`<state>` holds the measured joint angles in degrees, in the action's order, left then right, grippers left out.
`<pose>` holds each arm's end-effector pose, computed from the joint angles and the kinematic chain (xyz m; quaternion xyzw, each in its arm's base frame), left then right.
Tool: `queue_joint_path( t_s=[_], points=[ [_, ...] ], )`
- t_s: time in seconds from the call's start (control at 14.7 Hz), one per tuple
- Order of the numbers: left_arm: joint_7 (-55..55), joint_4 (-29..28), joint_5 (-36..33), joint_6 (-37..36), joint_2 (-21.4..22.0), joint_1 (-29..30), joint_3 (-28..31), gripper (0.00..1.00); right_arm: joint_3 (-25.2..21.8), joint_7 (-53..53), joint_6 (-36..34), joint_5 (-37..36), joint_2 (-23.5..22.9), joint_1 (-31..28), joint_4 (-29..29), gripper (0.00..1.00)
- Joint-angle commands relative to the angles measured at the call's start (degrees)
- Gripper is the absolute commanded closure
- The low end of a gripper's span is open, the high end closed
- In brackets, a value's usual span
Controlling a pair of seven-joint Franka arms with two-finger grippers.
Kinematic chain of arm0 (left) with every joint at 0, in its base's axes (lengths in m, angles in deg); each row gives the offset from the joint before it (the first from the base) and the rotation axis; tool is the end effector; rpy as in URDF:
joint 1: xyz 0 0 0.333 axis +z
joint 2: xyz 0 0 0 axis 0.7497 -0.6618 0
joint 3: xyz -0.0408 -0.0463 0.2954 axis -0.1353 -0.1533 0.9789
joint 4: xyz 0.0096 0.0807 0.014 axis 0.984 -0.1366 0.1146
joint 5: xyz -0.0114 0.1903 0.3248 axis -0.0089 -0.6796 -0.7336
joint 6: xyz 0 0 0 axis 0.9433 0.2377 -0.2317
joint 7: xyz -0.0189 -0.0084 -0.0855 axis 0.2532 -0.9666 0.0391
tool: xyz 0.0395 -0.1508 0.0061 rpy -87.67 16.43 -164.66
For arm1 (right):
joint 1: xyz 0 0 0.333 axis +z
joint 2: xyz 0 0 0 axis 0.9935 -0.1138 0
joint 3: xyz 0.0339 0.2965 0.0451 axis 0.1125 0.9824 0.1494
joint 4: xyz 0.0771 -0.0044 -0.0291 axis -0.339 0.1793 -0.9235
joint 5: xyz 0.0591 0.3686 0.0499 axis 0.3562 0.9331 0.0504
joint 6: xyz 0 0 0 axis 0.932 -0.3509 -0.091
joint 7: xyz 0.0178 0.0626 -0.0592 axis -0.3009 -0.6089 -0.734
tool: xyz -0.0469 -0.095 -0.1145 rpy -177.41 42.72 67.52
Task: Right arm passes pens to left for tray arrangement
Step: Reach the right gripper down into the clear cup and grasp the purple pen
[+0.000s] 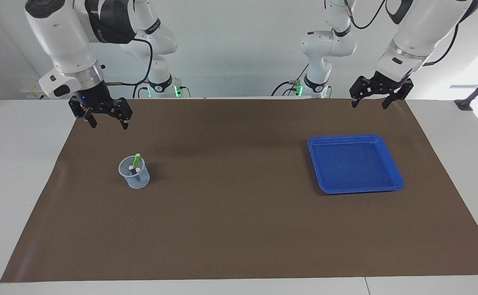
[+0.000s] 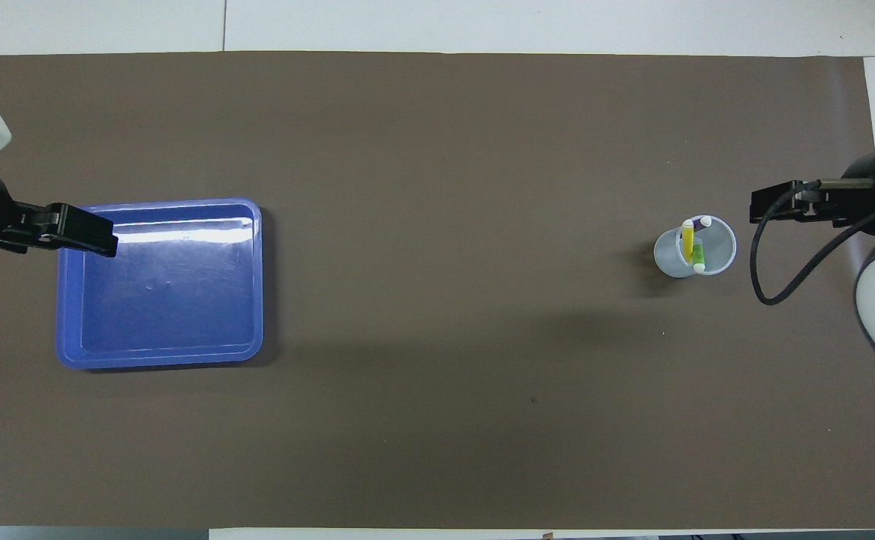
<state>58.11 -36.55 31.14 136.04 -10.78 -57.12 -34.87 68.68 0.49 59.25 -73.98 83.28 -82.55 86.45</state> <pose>0.5132 -0.0888 0.5728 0.9975 -0.0644 -0.0270 0.0104 0.5471 0.0023 0.5054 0.9986 -0.0404 0.0342 0.0078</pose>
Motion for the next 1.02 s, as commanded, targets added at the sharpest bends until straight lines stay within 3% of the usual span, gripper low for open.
queue_joint_path(
  t_s=[0.0, 0.34, 0.61, 0.95],
  points=[
    [0.5, -1.5, -0.7, 0.0, 1.5, 0.0, 0.3, 0.00, 0.2, -1.0, 4.7, 1.1, -0.3, -1.2, 3.6, 0.00],
    [0.5, -1.5, -0.7, 0.0, 1.5, 0.0, 0.2, 0.00, 0.1, -4.1, 11.6, 0.9, -6.9, -2.7, 4.2, 0.00],
    [0.5, -1.5, -0.7, 0.0, 1.5, 0.0, 0.2, 0.00, 0.2, -6.2, 18.8, 0.9, -8.1, -2.6, 8.3, 0.00],
    [0.5, -1.5, -0.7, 0.0, 1.5, 0.0, 0.2, 0.00, 0.3, -7.1, 20.4, 0.9, -7.9, -1.7, 11.4, 0.01]
  ],
)
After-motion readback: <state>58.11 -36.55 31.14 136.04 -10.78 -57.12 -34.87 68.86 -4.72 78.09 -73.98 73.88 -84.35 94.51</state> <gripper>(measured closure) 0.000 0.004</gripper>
